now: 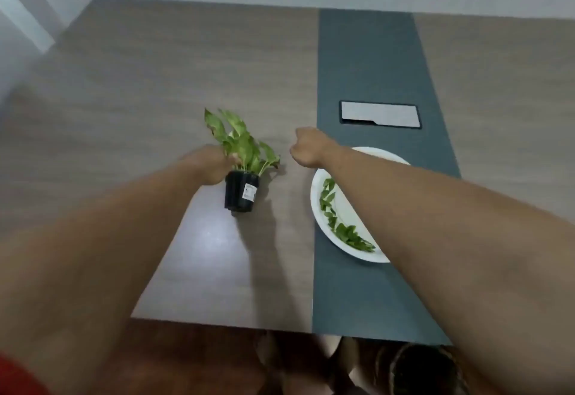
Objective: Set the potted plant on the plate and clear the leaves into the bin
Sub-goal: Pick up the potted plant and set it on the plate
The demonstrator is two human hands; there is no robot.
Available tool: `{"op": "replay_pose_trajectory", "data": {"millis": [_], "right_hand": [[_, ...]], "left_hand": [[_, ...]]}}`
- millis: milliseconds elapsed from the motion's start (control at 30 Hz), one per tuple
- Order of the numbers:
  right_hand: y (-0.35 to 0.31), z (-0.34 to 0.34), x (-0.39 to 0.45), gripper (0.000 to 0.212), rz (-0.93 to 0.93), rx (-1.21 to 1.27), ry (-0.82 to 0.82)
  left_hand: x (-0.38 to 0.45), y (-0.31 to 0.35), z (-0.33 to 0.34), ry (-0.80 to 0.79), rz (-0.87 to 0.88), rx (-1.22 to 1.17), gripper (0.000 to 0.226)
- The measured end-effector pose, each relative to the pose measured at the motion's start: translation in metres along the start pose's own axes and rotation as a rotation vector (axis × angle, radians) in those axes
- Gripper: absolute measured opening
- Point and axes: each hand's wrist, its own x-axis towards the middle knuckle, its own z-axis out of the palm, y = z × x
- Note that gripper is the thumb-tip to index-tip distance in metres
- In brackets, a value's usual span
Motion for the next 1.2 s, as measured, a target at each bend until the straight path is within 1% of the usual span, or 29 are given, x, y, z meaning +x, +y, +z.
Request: {"op": "replay_pose_trajectory", "data": {"millis": [67,167,233,300,367,433,467,533,600,633,700,767,867,933,967,1067,1200], "right_hand": [[-0.001,0.017,0.004,0.038,0.014,0.033,-0.021],[-0.002,0.059,0.013,0.038,0.079,0.136,-0.060],[-0.001,0.081,0.022,0.040,0.104,0.231,-0.081],[0.000,0.096,0.027,0.038,0.128,0.371,-0.105],[0.001,0.113,0.034,0.027,0.183,0.551,-0.138],[0.000,0.128,0.039,0.022,0.281,0.770,-0.140],[-0.002,0.131,0.040,0.023,0.323,0.866,-0.138],[-0.006,0.138,0.043,0.028,0.351,0.980,-0.153],[-0.011,0.145,0.046,0.039,0.334,1.091,-0.213],[-0.014,0.148,0.048,0.041,0.324,1.164,-0.241],[-0.017,0.154,0.048,0.039,0.325,1.320,-0.269],[-0.020,0.154,0.046,0.032,0.336,1.443,-0.266],[-0.019,0.151,0.040,0.023,0.337,1.486,-0.238],[-0.014,0.147,0.036,0.013,0.323,1.488,-0.205],[-0.010,0.143,0.033,0.013,0.320,1.489,-0.183],[0.005,0.127,0.020,0.021,0.312,1.497,-0.111],[0.038,0.100,-0.001,0.037,0.316,1.532,-0.016]], "left_hand": [[0.001,-0.011,0.010,-0.001,-0.050,-0.029,0.052],[0.014,-0.039,0.038,-0.077,-0.109,-0.064,0.059],[0.028,-0.054,0.051,-0.105,-0.129,-0.158,0.062],[0.034,-0.058,0.058,-0.120,-0.129,-0.264,0.064],[0.041,-0.060,0.067,-0.132,-0.123,-0.405,0.065],[0.047,-0.064,0.076,-0.145,-0.141,-0.564,0.067],[0.049,-0.066,0.080,-0.148,-0.149,-0.634,0.066],[0.052,-0.066,0.086,-0.149,-0.144,-0.777,0.055],[0.052,-0.063,0.089,-0.164,-0.135,-0.905,0.047],[0.054,-0.062,0.091,-0.169,-0.135,-0.948,0.045],[0.055,-0.062,0.093,-0.163,-0.148,-1.001,0.040],[0.055,-0.064,0.094,-0.135,-0.159,-1.033,0.035],[0.052,-0.062,0.093,-0.123,-0.176,-1.061,0.042],[0.049,-0.054,0.093,-0.129,-0.162,-1.095,0.049],[0.047,-0.047,0.092,-0.140,-0.145,-1.116,0.050],[0.041,-0.022,0.087,-0.193,-0.069,-1.146,0.046],[0.039,0.024,0.080,-0.212,0.037,-1.077,0.048]]}}
